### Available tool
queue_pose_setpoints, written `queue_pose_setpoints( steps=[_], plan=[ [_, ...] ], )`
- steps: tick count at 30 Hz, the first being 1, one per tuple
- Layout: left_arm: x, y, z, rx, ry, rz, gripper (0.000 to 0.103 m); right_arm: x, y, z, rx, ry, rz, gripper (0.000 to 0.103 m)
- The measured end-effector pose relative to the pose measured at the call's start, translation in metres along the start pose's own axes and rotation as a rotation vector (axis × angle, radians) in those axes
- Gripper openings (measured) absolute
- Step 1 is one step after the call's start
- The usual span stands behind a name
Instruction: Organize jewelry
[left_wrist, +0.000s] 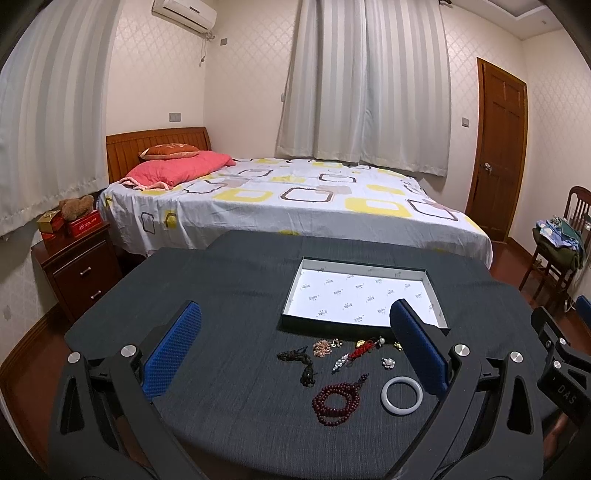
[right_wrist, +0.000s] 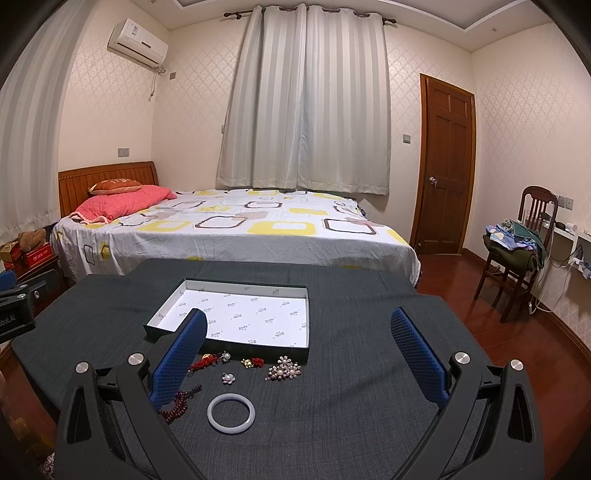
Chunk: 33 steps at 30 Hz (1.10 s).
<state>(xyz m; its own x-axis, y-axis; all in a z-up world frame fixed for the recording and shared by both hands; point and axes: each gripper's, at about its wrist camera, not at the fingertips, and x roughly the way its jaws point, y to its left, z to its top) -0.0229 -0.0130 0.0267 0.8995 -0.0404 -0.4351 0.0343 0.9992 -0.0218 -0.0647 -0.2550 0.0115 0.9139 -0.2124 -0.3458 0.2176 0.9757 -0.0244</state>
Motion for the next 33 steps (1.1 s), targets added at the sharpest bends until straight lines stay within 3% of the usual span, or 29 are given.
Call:
queue_pose_setpoints(
  steps=[33],
  plan=[
    [0.007, -0.003, -0.005, 0.018, -0.014, -0.013, 0.1, 0.017, 0.006, -0.019, 0.003, 0.025, 0.022, 0.097]
  ],
)
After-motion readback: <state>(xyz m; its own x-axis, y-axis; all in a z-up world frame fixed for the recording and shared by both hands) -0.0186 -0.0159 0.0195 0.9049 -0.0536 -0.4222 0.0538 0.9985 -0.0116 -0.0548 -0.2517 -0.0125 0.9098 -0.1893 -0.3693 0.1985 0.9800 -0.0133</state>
